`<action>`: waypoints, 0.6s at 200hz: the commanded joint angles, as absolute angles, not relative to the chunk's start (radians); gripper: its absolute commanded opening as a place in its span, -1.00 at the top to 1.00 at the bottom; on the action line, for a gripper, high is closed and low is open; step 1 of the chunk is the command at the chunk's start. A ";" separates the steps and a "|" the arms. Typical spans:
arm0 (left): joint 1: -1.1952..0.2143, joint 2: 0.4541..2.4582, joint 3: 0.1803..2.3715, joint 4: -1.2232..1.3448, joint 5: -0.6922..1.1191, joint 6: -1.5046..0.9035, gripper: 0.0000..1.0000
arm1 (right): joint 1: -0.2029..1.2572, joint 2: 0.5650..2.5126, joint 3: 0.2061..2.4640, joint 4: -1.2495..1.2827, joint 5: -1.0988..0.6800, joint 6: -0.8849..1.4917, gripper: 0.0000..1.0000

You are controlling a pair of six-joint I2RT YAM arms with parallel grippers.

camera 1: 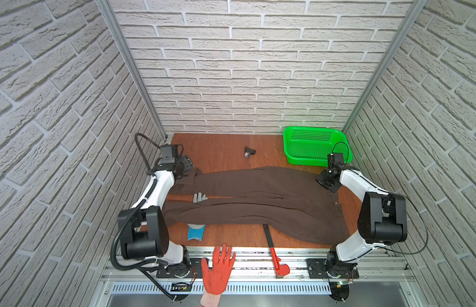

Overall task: Fold and stack the trousers
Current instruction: Flatten out the trousers at the center of the table.

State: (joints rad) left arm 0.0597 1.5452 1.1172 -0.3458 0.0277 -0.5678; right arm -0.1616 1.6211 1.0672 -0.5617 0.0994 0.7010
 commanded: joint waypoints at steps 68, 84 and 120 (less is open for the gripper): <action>0.020 1.851 1.235 -0.518 -0.076 -0.466 -0.45 | -0.156 1.581 1.057 -0.558 0.096 0.681 0.89; 0.021 1.867 1.248 -0.535 -0.098 -0.463 -0.36 | -0.155 1.588 1.060 -0.560 0.099 0.680 0.89; 0.029 1.872 1.264 -0.554 -0.157 -0.457 0.06 | -0.155 1.601 1.070 -0.560 0.100 0.681 0.89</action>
